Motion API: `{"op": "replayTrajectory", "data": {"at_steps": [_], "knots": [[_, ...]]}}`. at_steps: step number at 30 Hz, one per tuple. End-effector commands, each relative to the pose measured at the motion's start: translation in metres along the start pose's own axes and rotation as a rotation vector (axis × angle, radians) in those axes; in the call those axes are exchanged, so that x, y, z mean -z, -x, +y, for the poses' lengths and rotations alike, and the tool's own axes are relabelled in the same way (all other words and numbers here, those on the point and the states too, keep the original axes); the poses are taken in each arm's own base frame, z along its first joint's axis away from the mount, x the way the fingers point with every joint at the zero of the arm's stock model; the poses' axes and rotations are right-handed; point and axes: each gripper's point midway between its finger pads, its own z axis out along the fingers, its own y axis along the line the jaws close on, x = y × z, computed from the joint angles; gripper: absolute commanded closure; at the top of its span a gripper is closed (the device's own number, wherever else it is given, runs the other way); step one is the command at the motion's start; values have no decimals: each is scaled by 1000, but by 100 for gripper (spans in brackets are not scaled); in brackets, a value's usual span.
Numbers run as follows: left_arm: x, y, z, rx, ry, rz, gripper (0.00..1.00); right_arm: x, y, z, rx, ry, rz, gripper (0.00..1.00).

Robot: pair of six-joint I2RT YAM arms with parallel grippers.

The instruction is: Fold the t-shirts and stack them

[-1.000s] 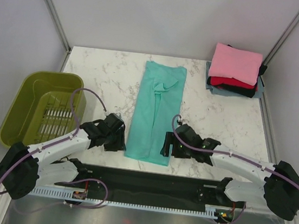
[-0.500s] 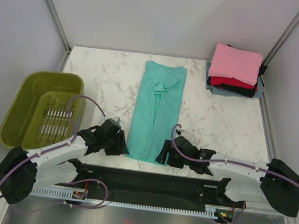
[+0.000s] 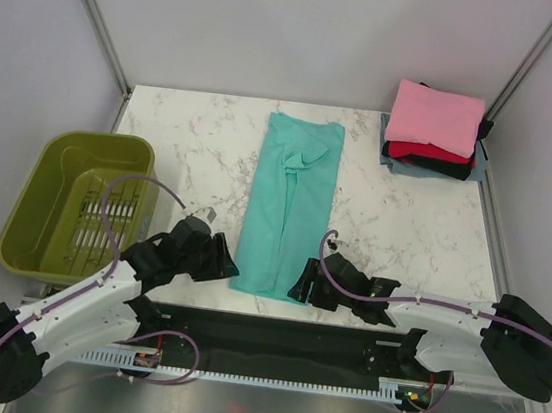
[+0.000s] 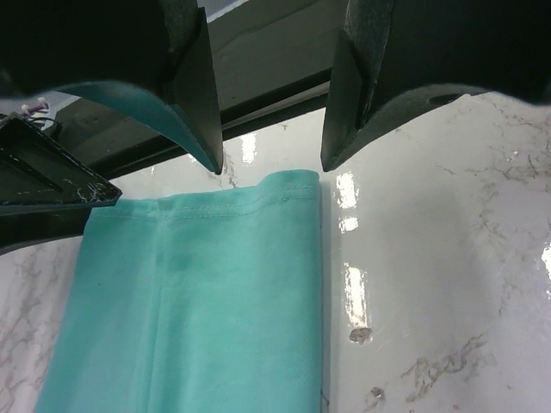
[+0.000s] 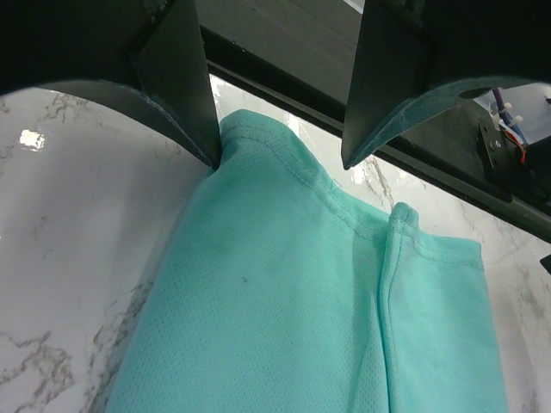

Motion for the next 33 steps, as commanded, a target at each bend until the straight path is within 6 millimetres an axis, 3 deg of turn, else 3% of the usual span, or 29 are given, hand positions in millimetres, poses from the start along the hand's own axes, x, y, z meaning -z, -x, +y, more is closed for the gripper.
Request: {"op": "replayTrajectory", "data": {"at_steps": [1,7,12,16,24,29,30,32,33], "knots": [[3,8,-4,16,11,-20,42,-4,-10,-29,17,-100,19,34],[-27,-12,3,20,12,73,45,-4,-12,-32,27,-108,27,36],[-33,-20,3,30,-5,99,48,-1,-15,-41,16,-123,27,39],[-37,-29,10,38,-2,111,54,2,-15,-40,8,-108,23,49],[-41,-30,12,52,-14,74,65,6,-19,-48,1,-130,30,52],[-40,-30,13,45,-23,65,86,8,-18,-57,-14,-162,15,70],[-40,-30,13,44,-26,59,90,8,-18,-59,-17,-164,14,80],[-39,-31,14,44,-27,60,97,9,-17,-59,-22,-159,3,87],[-39,-31,14,43,-30,60,98,9,-17,-59,-19,-157,2,95]]}}
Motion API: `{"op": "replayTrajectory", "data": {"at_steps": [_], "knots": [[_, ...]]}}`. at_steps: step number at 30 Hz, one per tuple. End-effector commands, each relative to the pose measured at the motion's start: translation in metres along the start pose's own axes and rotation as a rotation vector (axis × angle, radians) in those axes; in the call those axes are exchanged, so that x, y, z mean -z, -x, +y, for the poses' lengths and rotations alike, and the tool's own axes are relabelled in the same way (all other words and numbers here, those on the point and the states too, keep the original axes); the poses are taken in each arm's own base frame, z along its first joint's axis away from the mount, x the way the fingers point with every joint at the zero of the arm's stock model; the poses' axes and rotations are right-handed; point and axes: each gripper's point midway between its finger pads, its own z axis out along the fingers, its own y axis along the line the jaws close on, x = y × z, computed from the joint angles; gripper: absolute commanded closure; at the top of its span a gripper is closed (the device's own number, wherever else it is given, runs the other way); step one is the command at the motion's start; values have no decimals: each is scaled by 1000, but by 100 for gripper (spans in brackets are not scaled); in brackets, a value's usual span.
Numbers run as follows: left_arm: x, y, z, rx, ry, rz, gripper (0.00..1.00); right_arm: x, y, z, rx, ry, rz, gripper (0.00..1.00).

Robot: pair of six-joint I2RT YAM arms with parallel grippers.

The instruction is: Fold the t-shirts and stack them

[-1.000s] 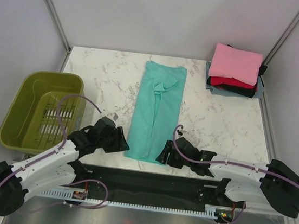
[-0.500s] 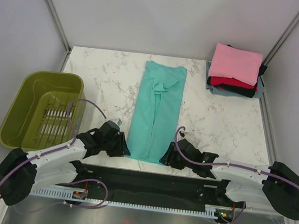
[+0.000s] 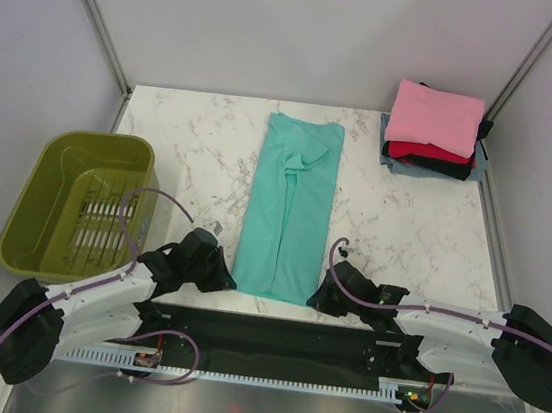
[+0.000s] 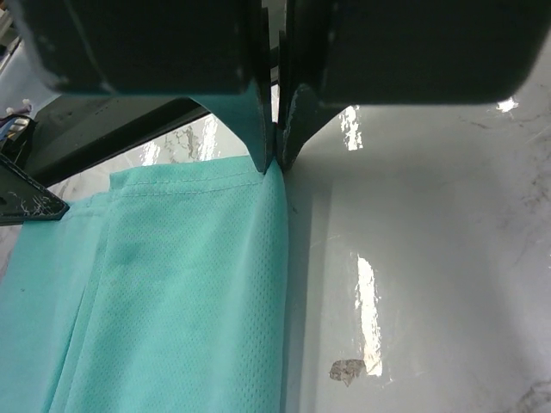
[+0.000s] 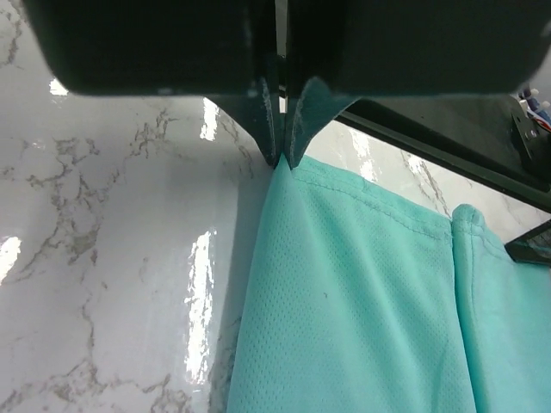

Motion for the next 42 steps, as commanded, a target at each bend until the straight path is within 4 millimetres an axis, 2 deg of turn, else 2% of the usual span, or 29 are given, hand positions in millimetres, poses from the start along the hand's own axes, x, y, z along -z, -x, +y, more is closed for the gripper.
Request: {"op": "replayTrajectory", "data": {"at_steps": [1,8,12,14,15,16,17,18,19,21,22,24,25,26,27,28,29,30,31,32,33,34,35,36,37,38,39,41,42], "knots": [[0,0,1,5,-10,-19,98,2,-8,-30,9,-97,11,98],[11,-3,-10,23,-64,-16,98,12,-10,-34,22,-123,28,100],[27,5,-30,2,-102,-20,98,23,-9,-32,30,-119,36,100],[30,8,-32,-24,-78,-6,98,30,-1,-22,46,-106,16,100],[36,17,-42,-53,-85,-19,98,35,4,-23,58,-125,3,100],[38,20,-44,-64,-75,-21,98,40,13,-10,63,-105,-20,100],[37,21,-42,-72,-41,-8,98,44,19,-7,84,-106,-33,100],[43,31,-54,-96,-59,-28,98,47,23,-7,96,-126,-41,100],[43,34,-57,-104,-57,-31,98,53,39,8,120,-104,-79,100],[46,46,-70,-125,-58,-44,98,54,53,14,141,-126,-93,100],[47,51,-72,-132,-46,-47,98,59,72,26,128,-114,-130,100],[50,68,-81,-158,1,-61,98,56,90,27,160,-148,-144,100],[52,75,-85,-170,14,-68,98,60,111,36,143,-139,-180,100],[58,93,-100,-182,14,-110,98,56,120,34,174,-165,-181,100],[54,96,-97,-205,54,-87,98,61,142,42,161,-160,-222,100],[53,101,-101,-217,61,-84,98,61,152,43,173,-169,-234,100],[60,122,-112,-225,65,-137,98,57,160,42,181,-190,-230,100],[60,130,-115,-243,73,-143,98,57,170,42,217,-202,-236,100],[53,134,-112,-245,111,-122,98,61,190,48,206,-198,-270,100],[57,152,-121,-244,106,-157,98,61,200,49,210,-205,-278,100],[56,160,-121,-256,115,-162,98,59,217,50,219,-219,-289,100],[48,166,-119,-254,132,-150,98,58,225,50,220,-224,-294,100],[47,181,-124,-244,123,-163,98,57,232,52,226,-224,-296,100],[44,188,-124,-258,128,-159,98,48,237,49,229,-238,-279,100],[41,195,-122,-250,133,-152,98,50,252,52,233,-235,-300,100],[32,209,-118,-230,154,-151,98,39,255,48,236,-255,-279,100],[28,213,-118,-231,143,-137,98,39,266,55,239,-239,-289,100],[17,229,-114,-210,148,-125,98,25,275,45,241,-268,-267,100],[13,234,-111,-208,157,-123,98,23,284,48,241,-259,-275,100]]}}
